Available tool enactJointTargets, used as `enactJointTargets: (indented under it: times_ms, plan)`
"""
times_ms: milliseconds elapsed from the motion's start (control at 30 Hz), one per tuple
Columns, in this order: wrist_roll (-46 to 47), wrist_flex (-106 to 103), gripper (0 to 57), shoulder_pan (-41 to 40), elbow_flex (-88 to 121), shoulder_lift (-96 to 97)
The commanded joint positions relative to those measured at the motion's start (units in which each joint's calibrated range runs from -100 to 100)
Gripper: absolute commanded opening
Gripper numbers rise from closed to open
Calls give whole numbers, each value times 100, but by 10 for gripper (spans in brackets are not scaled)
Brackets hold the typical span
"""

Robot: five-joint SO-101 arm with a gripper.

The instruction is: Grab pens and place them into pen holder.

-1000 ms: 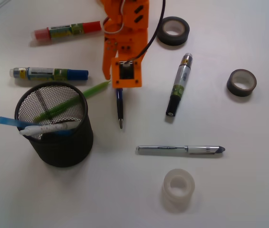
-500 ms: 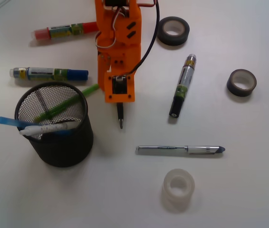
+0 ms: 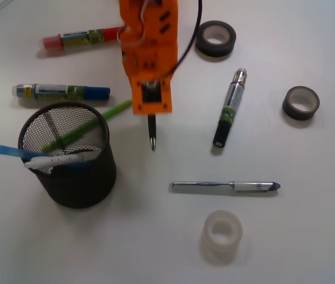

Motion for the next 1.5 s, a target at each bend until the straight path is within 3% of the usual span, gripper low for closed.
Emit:
enactJointTargets:
  times_ms: [0,167,567,867,1467]
  plan:
    - [-49,411,3,100,-273,-1386]
    - [-15,-122,3,257,-916,-2432]
    - [98,-5739,3,676,-1252,-1225]
    - [34,-8810,3,945,805,-732]
    - [-54,-11102,4,1072,1339,1215]
